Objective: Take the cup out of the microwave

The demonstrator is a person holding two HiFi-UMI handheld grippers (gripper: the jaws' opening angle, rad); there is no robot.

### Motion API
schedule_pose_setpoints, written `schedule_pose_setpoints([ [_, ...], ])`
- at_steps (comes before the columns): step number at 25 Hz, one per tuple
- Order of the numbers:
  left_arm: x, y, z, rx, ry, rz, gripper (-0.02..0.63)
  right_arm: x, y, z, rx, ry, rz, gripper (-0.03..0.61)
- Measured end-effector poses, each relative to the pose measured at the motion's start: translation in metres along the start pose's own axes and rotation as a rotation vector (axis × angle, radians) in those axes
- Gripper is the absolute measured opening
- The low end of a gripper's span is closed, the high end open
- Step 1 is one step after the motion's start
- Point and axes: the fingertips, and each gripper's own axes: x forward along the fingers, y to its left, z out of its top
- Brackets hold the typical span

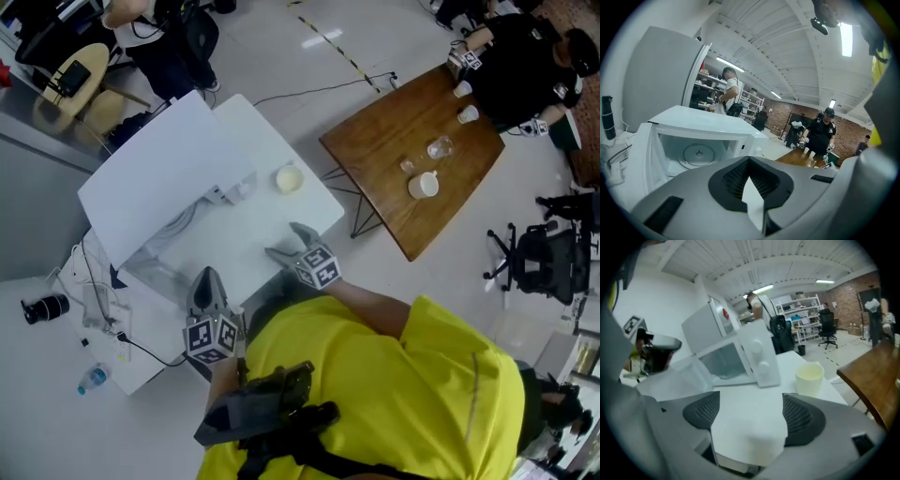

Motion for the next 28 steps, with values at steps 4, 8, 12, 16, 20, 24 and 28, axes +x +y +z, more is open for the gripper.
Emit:
schedule_pose_setpoints([
  [4, -0.013, 0.009, 0.014, -0.016, -0.047, 0.03, 0.0, -0.022, 0.07, 0.095, -0.062, -0.145, 0.136, 0.363],
  [8, -0.025, 0.01, 0.031, -0.005, -0.088, 0.052, 0.0, -0.051, 0.114, 0.157, -0.105, -0.24, 0.205, 0.298],
  [12, -0.04, 0.012, 0.046, -0.002, -0.13, 0.078, 0.0, -0.075, 0.128, 0.179, -0.107, -0.28, 0.205, 0.207],
  [16, -0.059, 0.023, 0.051, -0.006, -0.164, 0.127, 0.0, -0.089, 0.133, 0.189, -0.16, -0.306, 0.176, 0.136],
  [20, -0.068, 0.035, 0.05, -0.022, -0.183, 0.16, 0.0, -0.096, 0.134, 0.194, -0.222, -0.32, 0.14, 0.005],
  [24, -0.077, 0.046, 0.048, -0.039, -0.194, 0.197, 0.0, -0.087, 0.149, 0.187, -0.242, -0.295, 0.187, 0.003],
  [28, -0.082, 0.049, 0.05, -0.038, -0.205, 0.211, 0.0, -0.08, 0.163, 0.182, -0.258, -0.268, 0.23, 0.003],
])
